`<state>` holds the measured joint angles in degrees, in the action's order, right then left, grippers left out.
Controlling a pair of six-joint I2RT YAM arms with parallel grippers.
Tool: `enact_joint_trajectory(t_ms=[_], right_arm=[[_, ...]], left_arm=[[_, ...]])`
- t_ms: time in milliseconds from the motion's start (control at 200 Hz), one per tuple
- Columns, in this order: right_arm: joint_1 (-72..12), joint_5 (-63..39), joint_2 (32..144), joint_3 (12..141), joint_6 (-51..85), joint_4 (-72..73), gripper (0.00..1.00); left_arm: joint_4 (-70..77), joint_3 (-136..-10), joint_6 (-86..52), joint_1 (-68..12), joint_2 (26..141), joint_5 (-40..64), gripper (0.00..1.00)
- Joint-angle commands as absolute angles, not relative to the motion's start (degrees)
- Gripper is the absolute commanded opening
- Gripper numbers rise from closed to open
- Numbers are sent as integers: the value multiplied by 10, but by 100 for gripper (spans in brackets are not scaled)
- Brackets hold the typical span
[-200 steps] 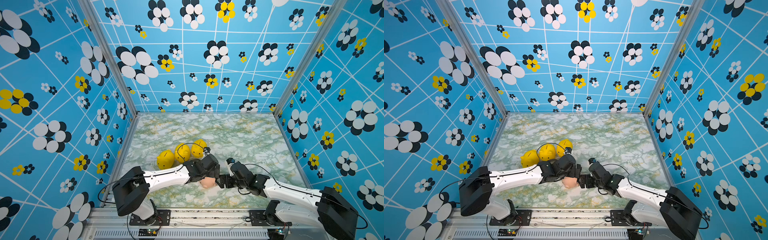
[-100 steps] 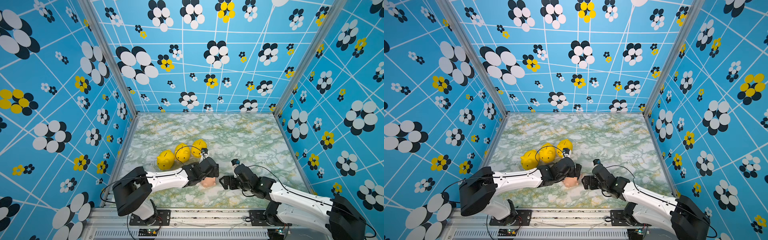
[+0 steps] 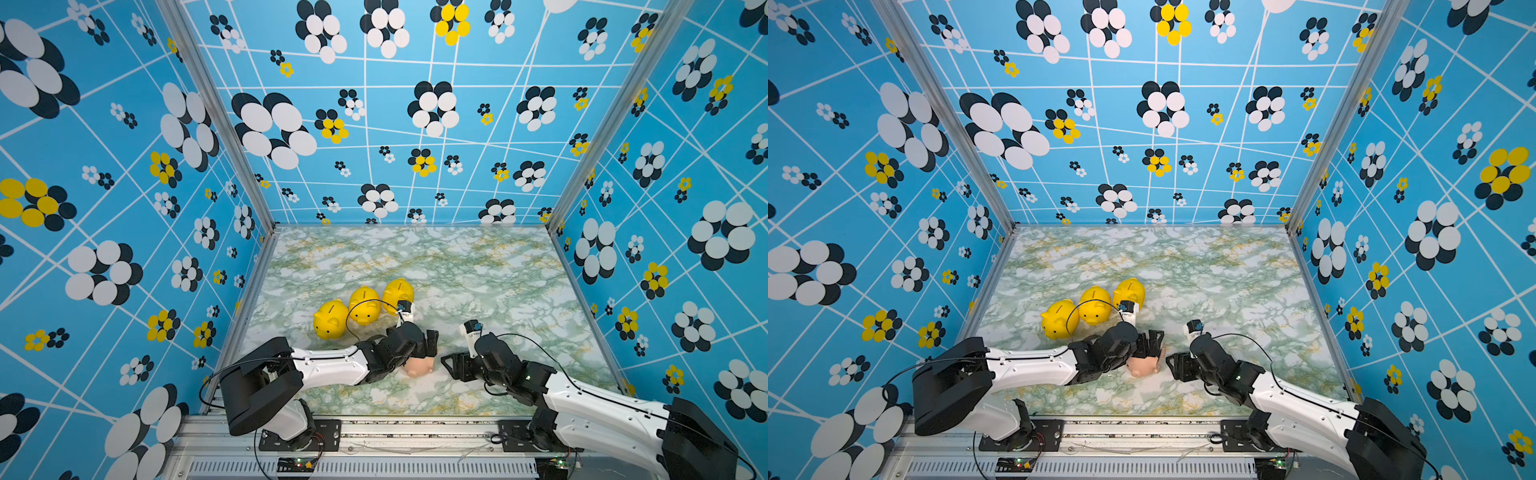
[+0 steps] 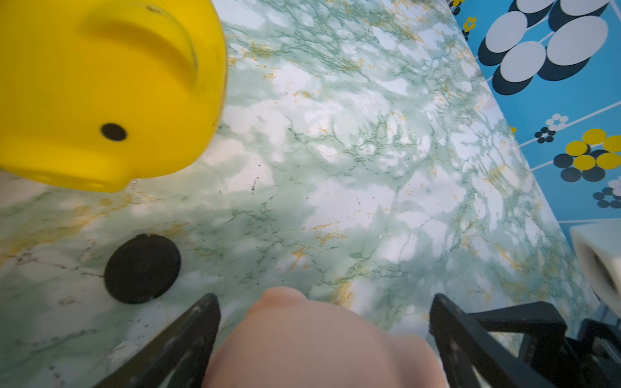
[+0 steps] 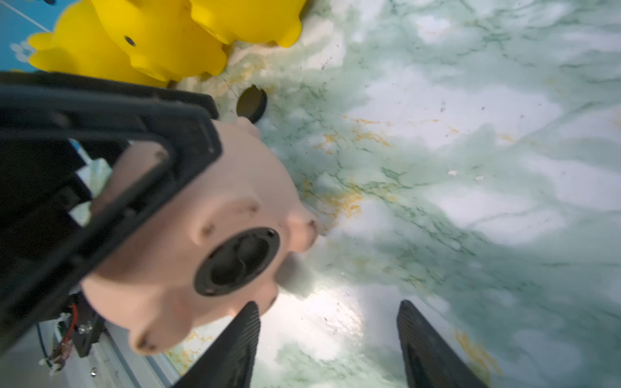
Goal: Open piggy banks
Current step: Adjust the piggy bank at the center of the board.
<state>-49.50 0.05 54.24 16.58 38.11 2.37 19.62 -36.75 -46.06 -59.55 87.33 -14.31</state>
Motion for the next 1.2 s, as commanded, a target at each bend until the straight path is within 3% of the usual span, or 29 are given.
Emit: enact_joint_trajectory(t_ms=[0,270,770,1195], right_arm=[[-498,-16,535,149,388,91,58],[-497,-6,534,139,427,118,53],[-497,0,505,122,428,92,55],[-497,-26,553,127,428,125,56]], left_arm=[[141,-320,-463,-581,928,-78,99],[130,-312,-436,-553,915,-42,99],[-92,-510,-269,-528,835,-30,99],[-122,-472,-270,-570,799,-43,99]])
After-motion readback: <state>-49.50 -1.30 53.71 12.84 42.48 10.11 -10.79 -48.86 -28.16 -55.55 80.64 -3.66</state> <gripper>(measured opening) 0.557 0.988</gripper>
